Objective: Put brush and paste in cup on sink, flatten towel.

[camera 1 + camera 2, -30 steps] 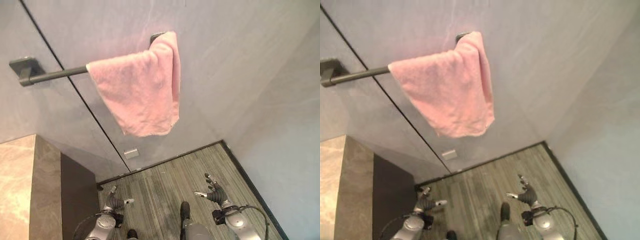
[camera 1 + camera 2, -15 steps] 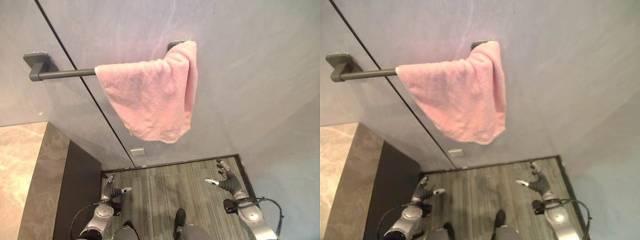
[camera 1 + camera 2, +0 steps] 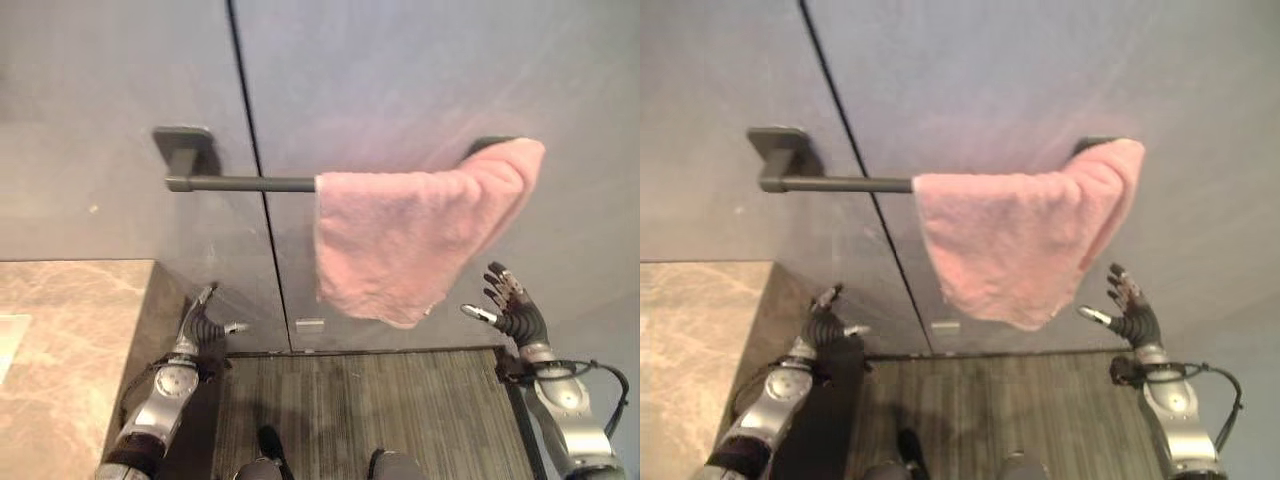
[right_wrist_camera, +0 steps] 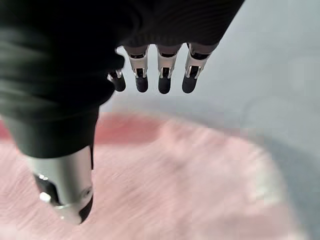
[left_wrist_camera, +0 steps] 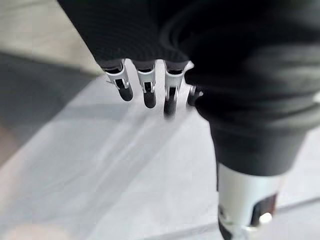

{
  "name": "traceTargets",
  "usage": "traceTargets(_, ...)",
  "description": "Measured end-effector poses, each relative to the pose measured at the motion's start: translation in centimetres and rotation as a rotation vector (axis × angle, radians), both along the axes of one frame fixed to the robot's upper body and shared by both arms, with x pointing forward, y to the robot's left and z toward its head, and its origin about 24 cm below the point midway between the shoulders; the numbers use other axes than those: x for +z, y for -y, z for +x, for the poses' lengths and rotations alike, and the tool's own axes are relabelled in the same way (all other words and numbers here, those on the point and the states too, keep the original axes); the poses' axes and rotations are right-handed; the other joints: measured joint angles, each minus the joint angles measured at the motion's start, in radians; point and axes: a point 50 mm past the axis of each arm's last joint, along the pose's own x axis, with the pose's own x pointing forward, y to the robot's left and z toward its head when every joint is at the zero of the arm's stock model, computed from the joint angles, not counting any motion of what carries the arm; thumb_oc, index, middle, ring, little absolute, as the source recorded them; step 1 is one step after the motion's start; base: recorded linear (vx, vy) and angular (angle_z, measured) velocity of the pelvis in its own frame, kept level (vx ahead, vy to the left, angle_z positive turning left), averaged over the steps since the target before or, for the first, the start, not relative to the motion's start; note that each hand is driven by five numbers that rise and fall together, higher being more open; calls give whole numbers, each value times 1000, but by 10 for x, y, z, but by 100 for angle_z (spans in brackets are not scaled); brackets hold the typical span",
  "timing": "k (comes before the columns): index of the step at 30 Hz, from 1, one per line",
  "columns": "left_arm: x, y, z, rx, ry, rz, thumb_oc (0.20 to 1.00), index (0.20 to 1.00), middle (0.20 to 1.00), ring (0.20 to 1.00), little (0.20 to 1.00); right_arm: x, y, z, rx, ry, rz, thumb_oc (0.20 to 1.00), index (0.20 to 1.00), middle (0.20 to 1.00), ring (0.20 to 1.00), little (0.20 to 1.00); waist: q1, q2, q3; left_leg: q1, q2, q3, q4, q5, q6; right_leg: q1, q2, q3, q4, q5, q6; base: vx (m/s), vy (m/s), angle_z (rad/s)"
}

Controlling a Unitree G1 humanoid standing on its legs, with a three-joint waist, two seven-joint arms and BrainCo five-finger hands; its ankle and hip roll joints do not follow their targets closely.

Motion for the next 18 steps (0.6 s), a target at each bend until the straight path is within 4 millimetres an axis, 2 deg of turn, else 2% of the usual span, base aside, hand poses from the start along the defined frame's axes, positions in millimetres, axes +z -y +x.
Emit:
traceTargets(1, 2, 1, 2, -13, 3, 2, 1000, 1000, 1000, 1000, 1000, 2, 1, 2, 11, 0, 3, 1000, 1000, 1000, 1000, 1000, -1, 2, 1, 8, -4, -10, -7, -4, 6, -12, -2, 14, 41, 10, 8, 123, 26, 25)
traceTargets(2, 7, 4, 7, -51, 6, 13, 1000, 1000, 1000, 1000, 1000, 2, 5, 4, 19, -8, 17, 1000, 1000, 1000, 1000, 1000, -3, 7, 4, 30, -8, -27, -40, 7, 6, -58, -1, 51, 113, -11, 32, 188, -13, 36)
traceTargets(3, 12, 6, 11, -82, 9, 28, 1000, 1000, 1000, 1000, 1000, 1, 8, 3, 13, -19, 41, 1000, 1000, 1000, 1000, 1000, -5, 6, 2, 32, -3, -38, -47, 10, 7, -77, 23, 91, 80, -44, 25, 119, -22, 37)
traceTargets(4, 14, 3, 12, -93, 6, 36, 1000, 1000, 1000, 1000, 1000, 0, 11, 4, 9, -28, 55, 1000, 1000, 1000, 1000, 1000, -2, -1, 1, 35, -4, -42, -48, 8, 5, -92, 30, 90, 20, -57, 23, 254, -133, 34)
traceTargets(5, 16, 1, 11, -109, 1, 52, 1000, 1000, 1000, 1000, 1000, -1, 14, 3, 9, -35, 77, 1000, 1000, 1000, 1000, 1000, -2, -16, -9, 29, -11, -46, -46, 11, -1, -92, 33, 72, -114, -29, 11, 199, -160, 28)
traceTargets(6, 16, 1, 11, -116, -1, 48, 1000, 1000, 1000, 1000, 1000, -2, 16, 3, 5, -44, 90, 1000, 1000, 1000, 1000, 1000, -4, -23, -11, 25, -13, -64, -47, 8, -2, -95, 30, 55, -198, -11, -8, 243, -183, 43)
traceTargets(7, 16, 3, 12, -125, -4, 36, 1000, 1000, 1000, 1000, 1000, -6, 19, 2, -7, -60, 94, 1000, 1000, 1000, 1000, 1000, -6, -28, -14, 18, -18, -91, -47, 9, -7, -74, 38, 53, -294, 21, -1, 149, -111, 85)
traceTargets(8, 16, 6, 12, -151, -12, 38, 1000, 1000, 1000, 1000, 1000, -13, 22, -3, -16, -92, 109, 1000, 1000, 1000, 1000, 1000, -30, -52, -26, 14, -31, -128, -47, 20, -25, -42, 35, 73, -391, 88, 1, 133, -134, 89)
traceTargets(9, 12, 10, 10, -162, -27, 22, 1000, 1000, 1000, 1000, 1000, -17, 25, -3, -25, -115, 108, 1000, 1000, 1000, 1000, 1000, -18, -54, -32, 21, -18, -138, -47, 22, -47, -22, 48, 70, -416, 126, -32, 86, -111, 68)
traceTargets(11, 10, 15, 9, -191, -42, 24, 1000, 1000, 1000, 1000, 1000, -21, 25, -9, -12, -135, 101, 1000, 1000, 1000, 1000, 1000, -5, -41, -37, 28, 10, -137, -47, 21, -66, 9, 80, 62, -464, 131, -44, 114, -106, 8)
traceTargets(13, 10, 15, 9, -207, -54, -2, 1000, 1000, 1000, 1000, 1000, -24, 26, -10, -5, -153, 99, 1000, 1000, 1000, 1000, 1000, -3, -29, -39, 26, 43, -145, -48, 25, -91, 55, 118, 36, -552, 161, -63, 182, -159, 6)
traceTargets(18, 21, 38, 9, -339, -34, -71, 1000, 1000, 1000, 1000, 1000, -24, 28, -11, -11, -159, 96, 1000, 1000, 1000, 1000, 1000, -22, -23, -41, 6, 64, -140, -51, 23, -101, 56, 127, 3, -551, 156, -67, 124, -134, 22)
